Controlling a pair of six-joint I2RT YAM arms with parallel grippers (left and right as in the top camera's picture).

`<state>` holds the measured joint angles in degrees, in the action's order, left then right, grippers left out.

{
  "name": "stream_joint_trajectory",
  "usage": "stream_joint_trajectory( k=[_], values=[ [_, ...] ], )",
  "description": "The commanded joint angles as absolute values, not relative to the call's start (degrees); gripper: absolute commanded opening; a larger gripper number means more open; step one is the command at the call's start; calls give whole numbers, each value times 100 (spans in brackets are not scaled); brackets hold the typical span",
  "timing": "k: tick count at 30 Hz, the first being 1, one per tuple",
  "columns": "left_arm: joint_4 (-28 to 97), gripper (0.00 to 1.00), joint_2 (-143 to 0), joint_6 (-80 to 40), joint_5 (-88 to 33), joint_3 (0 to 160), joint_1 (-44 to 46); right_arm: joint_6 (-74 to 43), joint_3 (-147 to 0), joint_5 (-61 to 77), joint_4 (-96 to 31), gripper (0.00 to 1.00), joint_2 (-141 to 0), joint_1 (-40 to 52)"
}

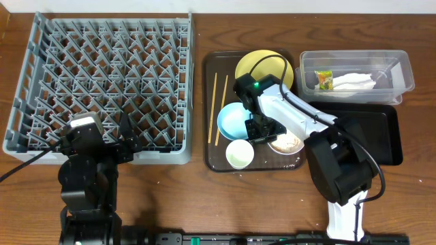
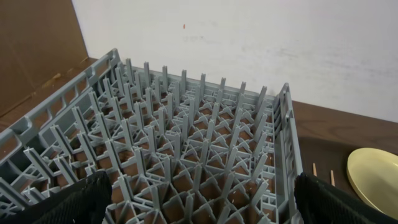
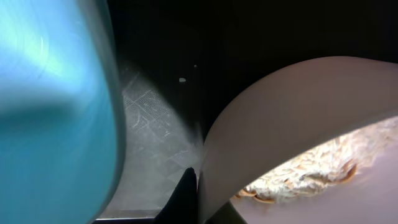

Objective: Sort waste into correct bins and load items into the dishwasher
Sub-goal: 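Grasp the pink cereal bowl rim with the right gripper, then carry the pink bowl to the black tray and tip out the cereal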

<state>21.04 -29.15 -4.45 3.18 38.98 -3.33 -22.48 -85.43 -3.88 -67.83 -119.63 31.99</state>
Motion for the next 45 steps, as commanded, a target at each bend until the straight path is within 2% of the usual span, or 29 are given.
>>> stream_joint_trajectory(
  k=[1,30,45],
  values=[
    [2099,95,-2910,-412,364,4036,-362,-2200,-8490,-425,-6779,1,-12031,3232],
    [2099,95,-2910,-412,364,4036,-362,-2200,-8497,-266,-7052,1,-10704,3212],
    [2099,95,-2910,-412,364,4036,-362,-1964,-8495,75,-7614,1,-9260,2397]
  ],
)
